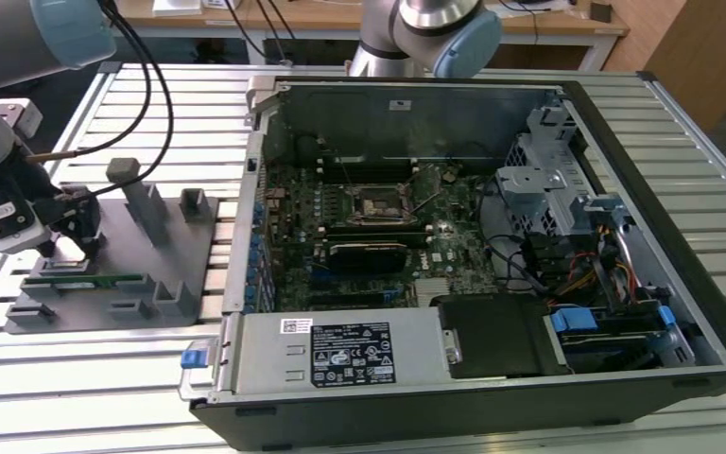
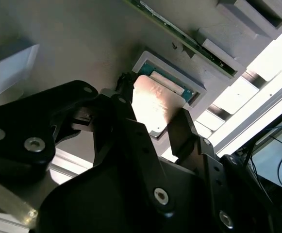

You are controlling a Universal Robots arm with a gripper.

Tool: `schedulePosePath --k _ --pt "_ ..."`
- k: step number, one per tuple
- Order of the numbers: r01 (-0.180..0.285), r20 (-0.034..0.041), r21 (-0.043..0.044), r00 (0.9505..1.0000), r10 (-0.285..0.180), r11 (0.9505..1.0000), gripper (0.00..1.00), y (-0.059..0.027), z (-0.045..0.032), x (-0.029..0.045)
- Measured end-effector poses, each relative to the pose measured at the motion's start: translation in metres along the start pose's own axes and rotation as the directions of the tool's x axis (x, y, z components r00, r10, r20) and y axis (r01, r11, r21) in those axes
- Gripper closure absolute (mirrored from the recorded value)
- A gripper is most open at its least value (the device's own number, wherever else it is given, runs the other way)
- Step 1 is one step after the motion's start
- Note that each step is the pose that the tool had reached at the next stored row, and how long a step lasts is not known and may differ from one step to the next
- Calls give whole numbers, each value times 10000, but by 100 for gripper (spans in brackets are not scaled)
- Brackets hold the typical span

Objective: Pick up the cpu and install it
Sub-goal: 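Pick up the cpu and move it towards the insertion slot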

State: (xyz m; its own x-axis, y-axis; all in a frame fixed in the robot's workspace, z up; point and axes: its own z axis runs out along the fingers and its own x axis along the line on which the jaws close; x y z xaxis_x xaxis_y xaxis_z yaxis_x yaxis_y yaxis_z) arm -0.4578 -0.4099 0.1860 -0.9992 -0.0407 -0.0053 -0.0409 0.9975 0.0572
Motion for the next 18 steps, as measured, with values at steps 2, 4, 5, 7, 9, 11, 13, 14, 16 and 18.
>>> schedulePosePath --k 2,4,5,7,9,11,13,14,16,18 --pt "-1 8 -5 10000 1 10000 47 2 -11 0" --pt "1 25 -4 10000 -1 10000 47 4 -51 1" --pt "1 30 -3 10000 -1 10000 47 5 -78 1" --pt "1 37 -3 10000 -1 10000 47 9 -134 1" --pt "1 38 -3 10000 -1 10000 47 12 -199 1" --pt "1 38 -3 10000 -1 10000 47 17 -279 0" --pt "1 37 -2 10000 -1 10000 47 22 -371 0" --pt "1 38 -3 10000 -1 10000 47 25 -416 0" --pt "1 38 -3 10000 -1 10000 47 30 -506 -1" --pt "1 38 -3 10000 -1 10000 47 35 -596 -1"
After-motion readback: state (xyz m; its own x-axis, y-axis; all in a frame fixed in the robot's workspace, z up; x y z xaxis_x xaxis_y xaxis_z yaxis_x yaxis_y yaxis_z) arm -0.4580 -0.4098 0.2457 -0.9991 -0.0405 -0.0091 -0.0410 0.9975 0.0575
